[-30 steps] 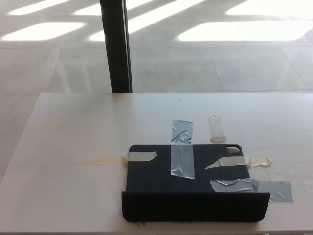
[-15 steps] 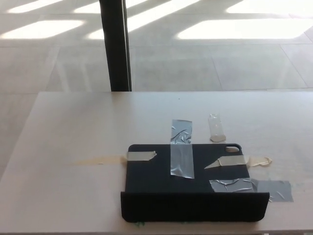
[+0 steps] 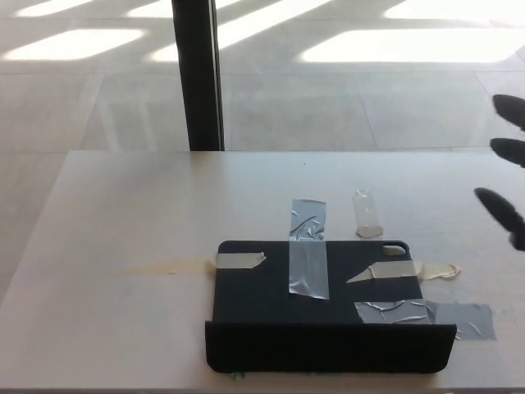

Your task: The robot uses its right hand to open a folded tablet cover kept in the middle of the desk

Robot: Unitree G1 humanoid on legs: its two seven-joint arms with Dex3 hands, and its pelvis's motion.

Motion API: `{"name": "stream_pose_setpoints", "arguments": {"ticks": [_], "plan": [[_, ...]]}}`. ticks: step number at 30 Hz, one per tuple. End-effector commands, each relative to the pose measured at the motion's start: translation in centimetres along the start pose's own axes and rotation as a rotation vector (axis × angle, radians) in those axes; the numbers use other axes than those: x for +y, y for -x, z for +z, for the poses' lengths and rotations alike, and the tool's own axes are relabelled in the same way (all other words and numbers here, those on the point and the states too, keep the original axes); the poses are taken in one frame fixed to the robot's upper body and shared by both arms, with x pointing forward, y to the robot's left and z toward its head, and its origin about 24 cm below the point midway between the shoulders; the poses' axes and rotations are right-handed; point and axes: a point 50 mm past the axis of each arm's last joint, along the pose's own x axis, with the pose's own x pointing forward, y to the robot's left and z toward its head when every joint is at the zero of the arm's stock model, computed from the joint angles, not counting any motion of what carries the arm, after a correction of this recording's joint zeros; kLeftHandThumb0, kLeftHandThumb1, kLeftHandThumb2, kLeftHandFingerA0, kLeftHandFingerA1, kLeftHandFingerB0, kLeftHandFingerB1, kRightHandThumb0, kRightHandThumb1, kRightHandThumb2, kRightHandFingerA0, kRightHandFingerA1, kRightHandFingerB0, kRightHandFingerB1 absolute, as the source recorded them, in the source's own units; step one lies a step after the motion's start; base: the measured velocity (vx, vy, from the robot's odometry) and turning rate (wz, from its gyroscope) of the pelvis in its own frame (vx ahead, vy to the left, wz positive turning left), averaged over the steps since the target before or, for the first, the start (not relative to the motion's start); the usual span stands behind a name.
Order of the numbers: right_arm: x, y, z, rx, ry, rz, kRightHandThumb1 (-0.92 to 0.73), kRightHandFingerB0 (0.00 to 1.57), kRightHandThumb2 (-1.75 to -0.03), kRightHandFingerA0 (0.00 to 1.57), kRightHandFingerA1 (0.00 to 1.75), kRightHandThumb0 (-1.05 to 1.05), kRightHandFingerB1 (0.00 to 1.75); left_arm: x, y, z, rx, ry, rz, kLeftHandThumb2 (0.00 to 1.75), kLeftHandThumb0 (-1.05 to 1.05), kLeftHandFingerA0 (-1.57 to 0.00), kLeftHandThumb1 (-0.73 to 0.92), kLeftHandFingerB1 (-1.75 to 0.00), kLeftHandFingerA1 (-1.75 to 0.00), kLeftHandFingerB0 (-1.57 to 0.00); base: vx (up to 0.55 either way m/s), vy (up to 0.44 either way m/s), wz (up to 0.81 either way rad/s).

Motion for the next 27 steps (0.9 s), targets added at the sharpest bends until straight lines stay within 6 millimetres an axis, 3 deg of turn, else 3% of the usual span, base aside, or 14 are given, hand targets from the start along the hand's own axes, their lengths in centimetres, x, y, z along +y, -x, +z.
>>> {"name": "stream_pose_setpoints", "arguments": {"ticks": [1, 4, 5, 6, 7, 8, 9, 13, 18, 19, 20, 24, 26, 27], "plan": [[5.7, -0.7, -0.8, 0.052, 0.453, 0.522, -0.47, 0.11, -0.92, 0.04, 0.32, -0.81, 0.20, 0.9, 0.0, 0.6, 0.014, 0.042, 0.010, 0.87, -0.61, -0.81, 0.38, -0.71, -0.85, -0.55, 0.00, 0.000, 0.00], [6.6, -0.6, -1.4, 0.072, 0.453, 0.568, -0.46, 0.06, -0.92, 0.05, 0.28, -0.81, 0.18, 0.9, 0.0, 0.6, 0.018, 0.040, 0.008, 0.87, -0.60, -0.80, 0.39, -0.71, -0.84, -0.55, 0.00, 0.000, 0.00], [7.5, -0.5, -1.9, 0.074, 0.483, 0.614, -0.48, 0.10, -0.92, 0.04, 0.26, -0.81, 0.14, 0.9, 0.0, 0.6, 0.017, 0.047, 0.004, 0.55, -0.53, -0.79, 0.56, -0.66, -0.81, -0.57, 0.00, 0.000, 0.00], [7.9, -0.4, -2.1, 0.091, 0.476, 0.654, -0.45, 0.10, -0.91, 0.03, 0.21, -0.79, 0.13, 0.8, 0.0, 0.6, 0.016, 0.042, 0.005, 0.86, -0.61, -0.79, 0.39, -0.70, -0.84, -0.52, 0.00, 0.000, 0.00], [8.3, -0.4, -2.2, 0.098, 0.506, 0.692, -0.46, 0.10, -0.92, 0.04, 0.18, -0.80, 0.09, 0.8, 0.0, 0.6, 0.014, 0.041, 0.005, 0.55, -0.54, -0.80, 0.56, -0.67, -0.81, -0.58, 0.00, 0.000, 0.00], [8.3, -0.5, -2.2, 0.098, 0.510, 0.697, -0.46, 0.10, -0.92, 0.04, 0.18, -0.80, 0.09, 0.9, 0.0, 0.7, 0.013, 0.041, 0.005, 0.55, -0.54, -0.80, 0.56, -0.67, -0.81, -0.58, 0.00, 0.000, 0.00], [8.9, -0.4, -2.7, 0.163, 0.513, 0.766, -0.42, 0.07, -0.89, 0.05, 0.08, -0.77, 0.13, 0.9, 0.0, 0.7, 0.015, 0.041, 0.011, 0.86, -0.59, -0.79, 0.38, -0.71, -0.84, -0.55, 0.00, 0.000, 0.00], [9.9, -0.4, -3.3, 0.247, 0.592, 0.909, -0.43, 0.09, -0.87, 0.00, 0.04, -0.76, 0.14, 0.9, -0.1, 0.9, 0.010, 0.049, 0.009, 0.86, -0.58, -0.77, 0.37, -0.72, -0.84, -0.58, 0.00, 0.000, 0.00], [9.9, -0.9, -3.4, 0.389, 0.639, 1.036, -0.39, 0.04, -0.84, 0.00, 0.13, -0.69, 0.23, 0.9, -0.1, 1.0, 0.009, 0.033, 0.010, 0.55, -0.53, -0.79, 0.56, -0.67, -0.82, -0.59, 0.00, 0.000, 0.00], [9.9, -1.0, -3.5, 0.401, 0.662, 1.053, -0.44, 0.09, -0.61, 0.00, 0.30, -0.81, 0.27, 0.9, -0.1, 1.1, 0.008, 0.026, 0.007, 0.87, -0.60, -0.79, 0.39, -0.70, -0.84, -0.53, 0.00, 0.000, 0.00], [10.1, -0.9, -3.8, 0.432, 0.681, 1.073, -0.45, 0.13, -0.54, 0.00, 0.36, -0.80, 0.27, 0.9, 0.0, 1.1, 0.006, 0.024, 0.001, 0.58, -0.55, -0.77, 0.56, -0.67, -0.80, -0.57, 0.00, 0.000, 0.00], [11.7, -0.3, -4.6, 0.517, 0.799, 1.149, -0.45, 0.12, -0.55, 0.02, 0.41, -0.80, 0.28, 0.9, 0.0, 1.0, 0.002, 0.042, -0.008, 0.57, -0.53, -0.75, 0.55, -0.66, -0.81, -0.55, 0.00, 0.000, 0.00], [12.4, -0.1, -5.0, 0.525, 0.877, 1.170, -0.45, 0.12, -0.55, 0.04, 0.44, -0.79, 0.27, 0.9, -0.1, 1.1, 0.007, 0.042, 0.004, 0.87, -0.61, -0.78, 0.39, -0.69, -0.84, -0.52, 0.00, 0.000, 0.00], [12.7, -0.1, -5.2, 0.544, 0.895, 1.183, -0.45, 0.12, -0.55, 0.04, 0.43, -0.77, 0.26, 0.9, -0.1, 1.1, 0.007, 0.036, 0.005, 0.55, -0.54, -0.80, 0.56, -0.66, -0.83, -0.57, 0.00, 0.000, 0.00]]}}
